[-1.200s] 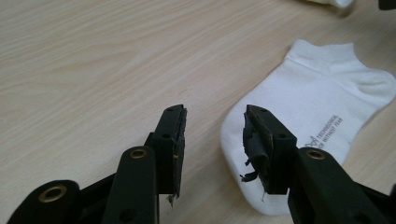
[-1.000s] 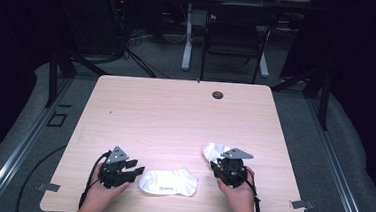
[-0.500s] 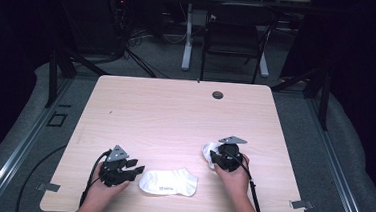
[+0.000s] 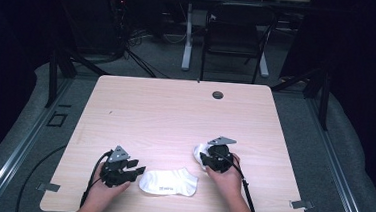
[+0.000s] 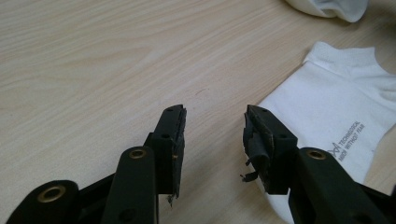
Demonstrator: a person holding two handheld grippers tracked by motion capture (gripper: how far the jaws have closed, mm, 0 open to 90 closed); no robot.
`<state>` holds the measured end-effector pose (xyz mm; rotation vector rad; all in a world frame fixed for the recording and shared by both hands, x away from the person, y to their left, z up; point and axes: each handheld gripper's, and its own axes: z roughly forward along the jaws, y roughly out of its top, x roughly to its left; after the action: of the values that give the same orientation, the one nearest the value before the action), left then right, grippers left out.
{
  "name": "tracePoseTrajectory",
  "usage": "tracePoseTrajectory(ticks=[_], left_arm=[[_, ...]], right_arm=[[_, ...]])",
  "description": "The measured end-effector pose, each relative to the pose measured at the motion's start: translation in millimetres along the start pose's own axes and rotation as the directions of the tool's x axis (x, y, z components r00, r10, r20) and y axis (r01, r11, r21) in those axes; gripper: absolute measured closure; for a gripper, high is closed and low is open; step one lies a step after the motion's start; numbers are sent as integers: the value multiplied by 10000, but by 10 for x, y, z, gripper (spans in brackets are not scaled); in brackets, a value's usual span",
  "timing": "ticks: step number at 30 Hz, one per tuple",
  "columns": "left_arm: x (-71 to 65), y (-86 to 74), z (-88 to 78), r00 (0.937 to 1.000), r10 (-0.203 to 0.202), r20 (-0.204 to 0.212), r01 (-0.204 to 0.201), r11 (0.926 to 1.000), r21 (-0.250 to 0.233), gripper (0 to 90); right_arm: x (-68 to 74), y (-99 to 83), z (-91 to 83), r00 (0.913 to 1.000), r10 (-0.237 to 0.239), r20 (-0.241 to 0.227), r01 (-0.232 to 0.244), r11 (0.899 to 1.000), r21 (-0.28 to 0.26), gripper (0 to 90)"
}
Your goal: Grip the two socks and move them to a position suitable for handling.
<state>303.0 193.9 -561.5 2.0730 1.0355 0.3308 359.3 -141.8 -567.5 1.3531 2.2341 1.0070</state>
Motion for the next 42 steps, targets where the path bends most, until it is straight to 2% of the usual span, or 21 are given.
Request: tracePoseTrajectory(ticks=[2,5,10,12,15,18,23,25,26,29,32,36,42], left_arm=[[2,0,0,10000,10,-1,-10,10000,4,581],[5,0,-1,10000,13,-4,-13,10000,-3,581],[6,-1,-2,10000,21,-14,-21,10000,0,581],[2,-2,3,10000,-5,-12,5,10000,-6,581],[-1,-2,5,10000,-10,-7,10,10000,-10,581],[-2,-2,5,10000,-44,11,44,10000,-27,581],[-12,11,6,10000,7,46,-6,10000,-83,578],[-20,19,7,10000,-40,64,41,10000,-88,577],[-24,20,10,10000,-76,51,77,9999,-98,576],[-30,27,19,10000,-45,60,45,9999,-104,576],[-45,34,34,9999,-31,96,32,10000,-84,576],[-61,37,48,9999,-24,125,25,10000,-55,576],[-80,84,62,9998,68,203,-66,10000,-64,576]], right_arm=[[45,24,-48,9999,-2,-117,0,9998,-178,615],[91,28,-80,9996,-67,-256,63,9998,-170,593],[191,-46,-43,9963,-849,121,843,9956,409,587],[199,-80,-10,9926,-1173,306,1147,9905,760,635],[197,-98,-14,9905,-1334,322,1309,9888,713,773],[196,-98,-25,9911,-1324,163,1310,9890,690,848],[218,-91,-39,9898,-1382,-352,1403,9877,692,818],[223,-84,-53,9880,-1501,-357,1524,9855,741,794],[223,-85,-62,9893,-1393,-443,1419,9878,647,771],[200,-78,-102,9890,-1428,-384,1454,9864,768,770],[174,-87,-127,9912,-1280,-351,1305,9881,811,855],[134,-104,-130,9954,-839,-466,873,9931,780,891],[138,-72,-173,9936,-881,-708,923,9940,586,898]])
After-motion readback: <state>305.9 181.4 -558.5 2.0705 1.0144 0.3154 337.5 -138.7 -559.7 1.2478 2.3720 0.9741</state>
